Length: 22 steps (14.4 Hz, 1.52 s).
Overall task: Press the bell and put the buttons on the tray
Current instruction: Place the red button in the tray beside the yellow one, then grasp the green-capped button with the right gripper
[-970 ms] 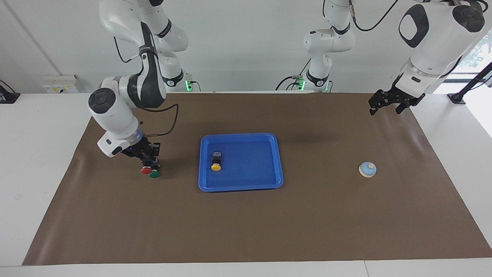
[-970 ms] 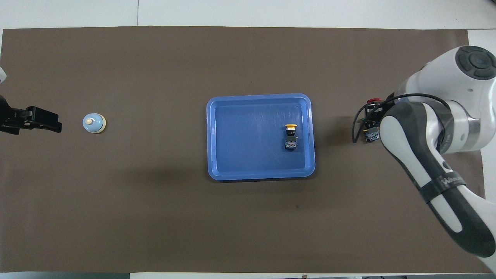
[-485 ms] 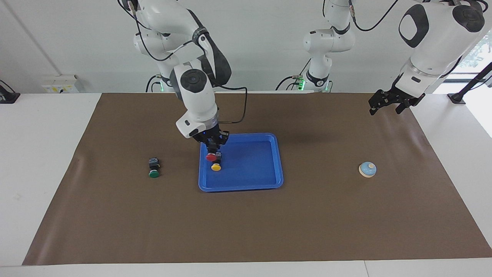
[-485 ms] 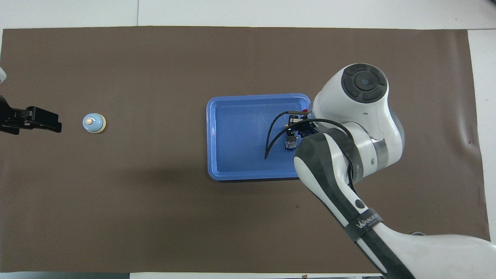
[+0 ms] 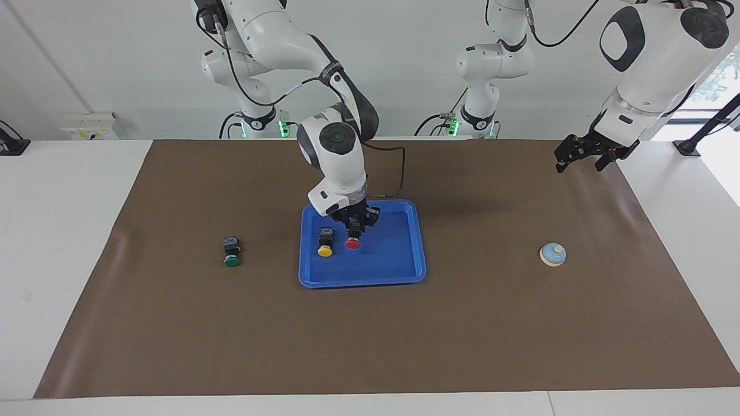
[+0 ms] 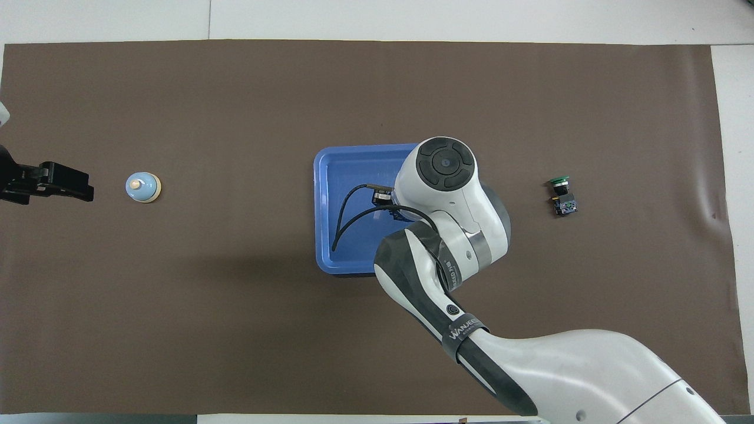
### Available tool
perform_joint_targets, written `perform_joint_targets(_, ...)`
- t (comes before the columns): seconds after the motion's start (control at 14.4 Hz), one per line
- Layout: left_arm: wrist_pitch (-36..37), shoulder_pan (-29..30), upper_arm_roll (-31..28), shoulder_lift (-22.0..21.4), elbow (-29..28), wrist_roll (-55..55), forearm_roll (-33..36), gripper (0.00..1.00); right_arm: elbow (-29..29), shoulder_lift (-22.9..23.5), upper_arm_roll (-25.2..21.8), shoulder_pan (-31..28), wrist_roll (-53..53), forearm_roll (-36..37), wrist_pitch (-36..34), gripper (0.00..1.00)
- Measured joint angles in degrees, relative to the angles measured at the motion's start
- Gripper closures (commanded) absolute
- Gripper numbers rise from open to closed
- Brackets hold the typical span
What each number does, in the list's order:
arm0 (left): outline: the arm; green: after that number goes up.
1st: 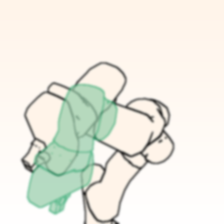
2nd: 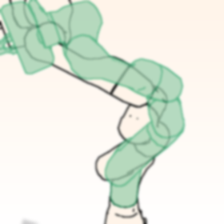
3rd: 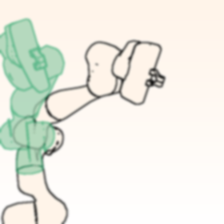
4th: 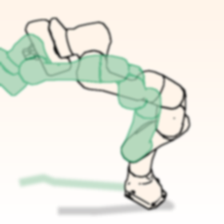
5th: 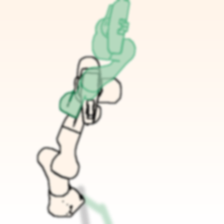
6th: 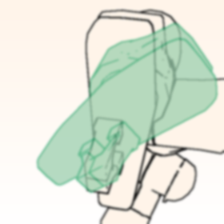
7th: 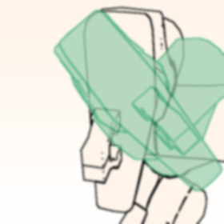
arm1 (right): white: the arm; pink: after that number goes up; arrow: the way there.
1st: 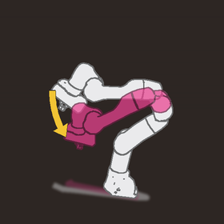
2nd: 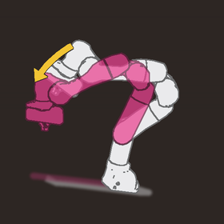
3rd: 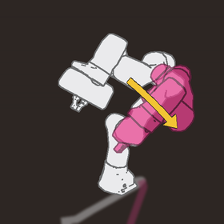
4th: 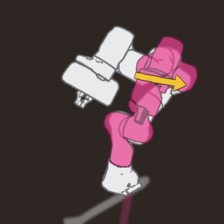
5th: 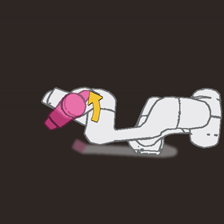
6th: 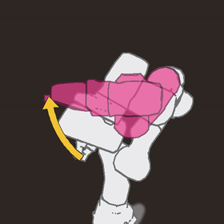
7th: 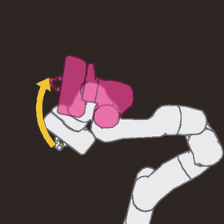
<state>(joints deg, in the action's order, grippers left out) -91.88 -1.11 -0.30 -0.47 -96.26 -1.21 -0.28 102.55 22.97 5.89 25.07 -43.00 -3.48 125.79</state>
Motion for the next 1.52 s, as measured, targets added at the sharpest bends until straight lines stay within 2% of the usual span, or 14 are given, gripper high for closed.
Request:
perform_joint_targets(0.07, 0.0, 0.0, 0.0, 0.0, 0.0, 0.0, 0.0, 0.0, 0.6, 0.0, 0.0, 0.0, 0.0, 0.0, 0.5, 0.5)
perform_joint_targets(0.14, 0.0, 0.0, 0.0, 0.0, 0.0, 0.0, 0.0, 0.0, 1.2, 0.0, 0.0, 0.1, 0.0, 0.0, 1.0, 0.37)
perform_joint_targets(0.21, 0.0, 0.0, 0.0, 0.0, 0.0, 0.0, 0.0, 0.0, 1.8, 0.0, 0.0, 0.1, 0.0, 0.0, 1.6, 0.28)
perform_joint_targets(0.35, 0.0, 0.0, 0.0, 0.0, 0.0, 0.0, 0.0, 0.0, 3.0, -0.1, 0.0, 0.1, 0.0, 0.0, 3.4, 0.13)
perform_joint_targets(0.42, 0.0, 0.0, 0.0, 0.0, 0.0, 0.0, 0.0, 0.0, 3.6, -0.2, 0.0, 0.2, 0.0, 0.0, 4.1, 0.0)
perform_joint_targets(0.62, 0.0, 0.0, 0.0, 0.0, 0.0, 0.0, 0.0, 0.0, 3.9, -0.7, -0.1, 0.1, 0.0, 0.0, 3.3, 0.0)
perform_joint_targets(0.76, 0.0, 0.0, 0.0, 0.0, 0.0, 0.0, 0.0, 0.0, 1.3, -1.7, -1.1, -1.2, 2.0, 0.2, -3.1, 0.0)
perform_joint_targets(0.9, 0.0, 0.0, 0.0, 0.0, 0.0, 0.0, 0.0, 0.0, -2.1, -3.7, -1.6, -6.2, 11.2, 0.2, -9.5, 0.0)
perform_joint_targets(1.11, 0.0, 0.0, 0.0, 0.0, 0.0, 0.0, 0.0, 0.0, -2.0, -6.5, -2.0, -17.6, 29.1, 0.2, -12.2, 0.0)
perform_joint_targets(1.32, 0.0, 0.0, 0.0, 0.0, 0.0, 0.0, 0.0, 0.0, 2.8, -6.9, -2.0, -25.4, 40.4, 0.2, -7.6, 0.0)
perform_joint_targets(1.52, 0.0, 0.0, 0.0, 0.0, 0.0, 0.0, 0.0, 0.0, 10.7, -7.6, -2.0, -27.4, 47.2, 0.6, 0.8, 0.0)
